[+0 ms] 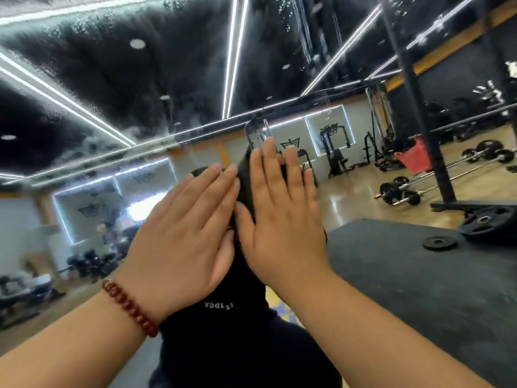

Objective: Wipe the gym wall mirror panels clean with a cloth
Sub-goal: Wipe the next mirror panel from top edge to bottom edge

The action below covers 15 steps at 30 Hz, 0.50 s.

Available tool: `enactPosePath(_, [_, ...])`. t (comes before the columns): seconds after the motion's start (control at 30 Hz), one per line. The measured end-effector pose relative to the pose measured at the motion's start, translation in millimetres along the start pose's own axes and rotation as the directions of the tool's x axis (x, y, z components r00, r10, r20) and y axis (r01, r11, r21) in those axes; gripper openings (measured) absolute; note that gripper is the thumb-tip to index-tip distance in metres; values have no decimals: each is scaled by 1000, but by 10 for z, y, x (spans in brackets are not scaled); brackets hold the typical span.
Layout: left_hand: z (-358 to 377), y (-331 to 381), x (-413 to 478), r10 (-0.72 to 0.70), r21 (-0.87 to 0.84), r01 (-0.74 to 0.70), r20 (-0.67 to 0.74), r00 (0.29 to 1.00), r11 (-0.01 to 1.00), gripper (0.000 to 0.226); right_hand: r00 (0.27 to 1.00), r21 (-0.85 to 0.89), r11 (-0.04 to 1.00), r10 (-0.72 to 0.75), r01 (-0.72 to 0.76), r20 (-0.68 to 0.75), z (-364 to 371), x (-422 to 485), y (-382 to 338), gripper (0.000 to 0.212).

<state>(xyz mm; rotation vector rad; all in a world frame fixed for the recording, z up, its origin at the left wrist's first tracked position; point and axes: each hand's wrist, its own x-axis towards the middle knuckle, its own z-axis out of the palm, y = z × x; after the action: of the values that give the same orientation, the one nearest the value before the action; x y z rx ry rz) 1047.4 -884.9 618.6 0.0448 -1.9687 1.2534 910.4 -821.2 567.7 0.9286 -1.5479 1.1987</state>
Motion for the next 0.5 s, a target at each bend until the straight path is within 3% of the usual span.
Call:
enactPosePath(0.07, [27,-21,74,-17,-18,17,1,1000,1000,59,997,18,997,-79,79,7,5,187,-24,65])
enactPosePath(0.13, [46,-19,84,-11,-23,11,1,1000,1000,60,998,19,998,-65,65,6,-12,270,114,64])
enactPosePath(0.23, [62,20,51,32,-11,-32,2,999,999,61,987,13,987,160,-160,2,-86,104,491,67])
enactPosePath(0.37, [116,97,45,83,-18,-82,25,996,996,59,865,63,863,502,-501,-3,-157,-408,857,70])
enactPosePath(0.43, [149,180,98,106,-9,-105,46,993,994,60,845,60,843,535,-534,-1,-142,-464,800,71])
enactPosePath(0.5, [160,271,173,104,-2,-104,63,993,995,62,893,67,891,450,-450,3,-113,-326,653,70])
